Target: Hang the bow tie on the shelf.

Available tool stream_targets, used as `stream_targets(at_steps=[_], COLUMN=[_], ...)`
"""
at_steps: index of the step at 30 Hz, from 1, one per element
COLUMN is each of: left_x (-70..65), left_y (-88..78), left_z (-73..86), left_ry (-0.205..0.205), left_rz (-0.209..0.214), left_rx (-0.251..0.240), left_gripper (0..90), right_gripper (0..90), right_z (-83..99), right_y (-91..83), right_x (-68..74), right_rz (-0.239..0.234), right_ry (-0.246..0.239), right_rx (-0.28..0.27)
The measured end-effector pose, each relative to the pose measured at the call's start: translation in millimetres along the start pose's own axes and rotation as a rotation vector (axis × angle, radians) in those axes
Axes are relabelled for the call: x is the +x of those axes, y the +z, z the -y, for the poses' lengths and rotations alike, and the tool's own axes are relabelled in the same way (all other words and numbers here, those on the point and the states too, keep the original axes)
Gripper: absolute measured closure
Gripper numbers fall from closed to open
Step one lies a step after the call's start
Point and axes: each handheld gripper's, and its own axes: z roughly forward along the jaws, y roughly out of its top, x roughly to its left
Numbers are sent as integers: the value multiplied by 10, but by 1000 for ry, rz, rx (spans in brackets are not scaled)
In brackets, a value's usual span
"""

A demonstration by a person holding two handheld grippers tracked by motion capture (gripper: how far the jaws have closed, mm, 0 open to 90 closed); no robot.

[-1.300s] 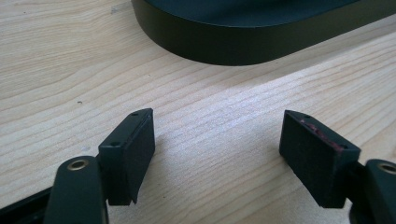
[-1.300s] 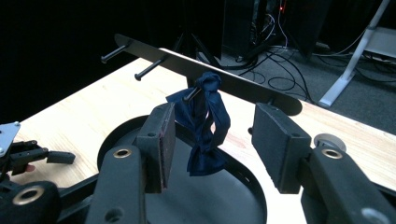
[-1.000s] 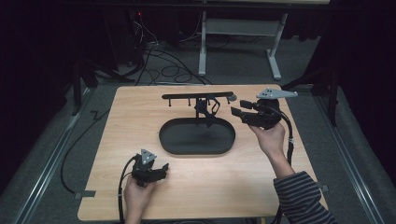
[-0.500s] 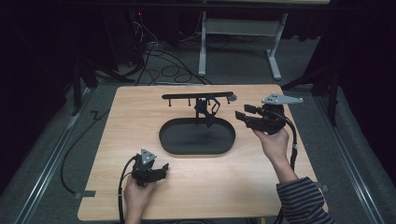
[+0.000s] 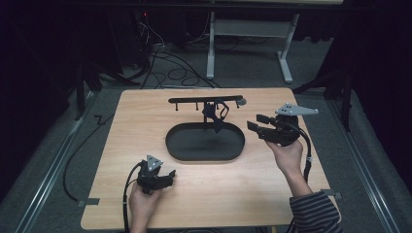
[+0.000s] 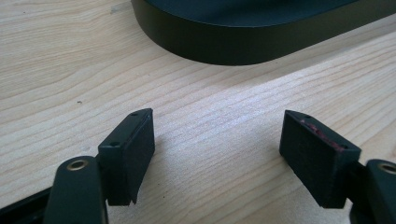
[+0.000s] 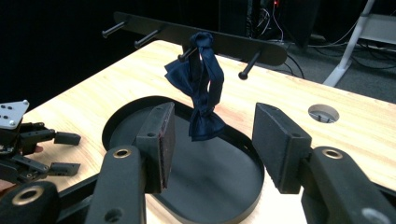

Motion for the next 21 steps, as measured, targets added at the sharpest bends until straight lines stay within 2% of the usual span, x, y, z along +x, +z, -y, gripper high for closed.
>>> stream_targets(at_steps=[21], left_x=[0], left_y=[0], left_z=[0], left_ry=[0], left_rz=[0], left_rx=[0], left_gripper=[270], right_gripper=[509], right_z=[258], right_y=[-76], right_x=[8], right_rz=[0], right_ry=[32], right_rx=[5])
